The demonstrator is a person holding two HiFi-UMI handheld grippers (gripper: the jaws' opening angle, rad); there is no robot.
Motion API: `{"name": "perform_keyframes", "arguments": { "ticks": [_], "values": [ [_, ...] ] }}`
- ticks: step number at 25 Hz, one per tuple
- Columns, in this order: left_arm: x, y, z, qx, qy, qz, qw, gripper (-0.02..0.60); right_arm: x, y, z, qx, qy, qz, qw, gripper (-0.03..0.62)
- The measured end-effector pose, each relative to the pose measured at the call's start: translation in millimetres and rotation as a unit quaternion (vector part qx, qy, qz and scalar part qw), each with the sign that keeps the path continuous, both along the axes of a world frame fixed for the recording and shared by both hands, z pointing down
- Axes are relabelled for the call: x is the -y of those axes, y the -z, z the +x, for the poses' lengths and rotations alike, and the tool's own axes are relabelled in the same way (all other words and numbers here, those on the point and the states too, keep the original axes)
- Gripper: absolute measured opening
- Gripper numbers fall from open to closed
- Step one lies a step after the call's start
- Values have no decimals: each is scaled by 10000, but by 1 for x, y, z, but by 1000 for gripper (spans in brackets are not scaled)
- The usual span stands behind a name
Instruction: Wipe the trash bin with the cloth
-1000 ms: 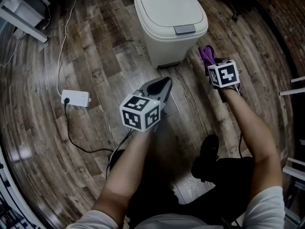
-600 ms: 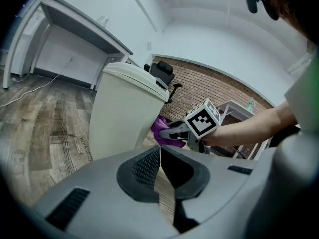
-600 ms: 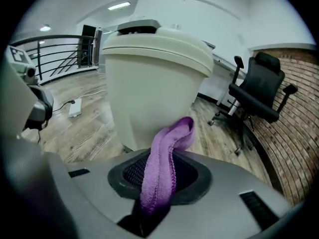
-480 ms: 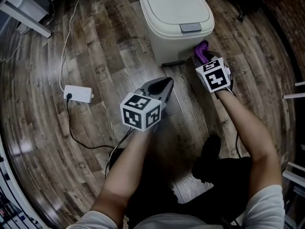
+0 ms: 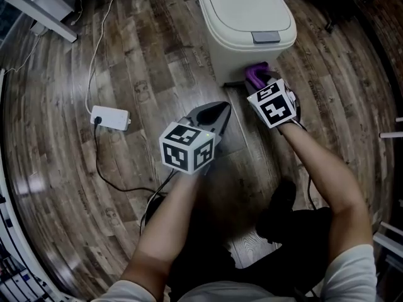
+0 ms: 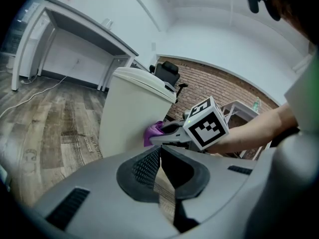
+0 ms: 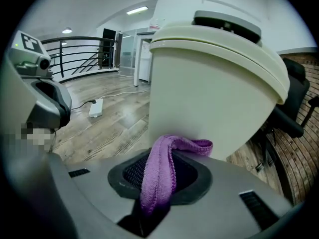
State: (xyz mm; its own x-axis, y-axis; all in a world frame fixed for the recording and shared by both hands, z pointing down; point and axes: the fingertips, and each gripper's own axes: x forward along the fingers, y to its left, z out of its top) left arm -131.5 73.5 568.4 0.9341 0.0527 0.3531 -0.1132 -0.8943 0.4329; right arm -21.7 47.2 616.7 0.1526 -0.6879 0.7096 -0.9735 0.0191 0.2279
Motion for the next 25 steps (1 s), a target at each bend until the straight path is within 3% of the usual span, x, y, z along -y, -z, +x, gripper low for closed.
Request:
{"name": "perform_keyframes", "arguments": {
  "ticks": [6,10,14,19,25],
  "values": [
    [9,2,-9,23,125,-2,9999,8,22,2,-45,-56,857,73,9963,95],
    [21,3,-20,21,322,-16,9995,8,34,4,-95,3,1944,128,9808,94],
    [27,2,-23,28,425,-39,9991,8,30,-5,-124,2,2588,-72,9659,94],
    [18,4,-15,-13,270,-46,9996,8,9,-22,-127,-139,2881,-467,9564,95],
    [4,5,-3,-50,114,-85,9999,8,-26,-42,-95,-134,2623,-899,9607,94]
  ]
}}
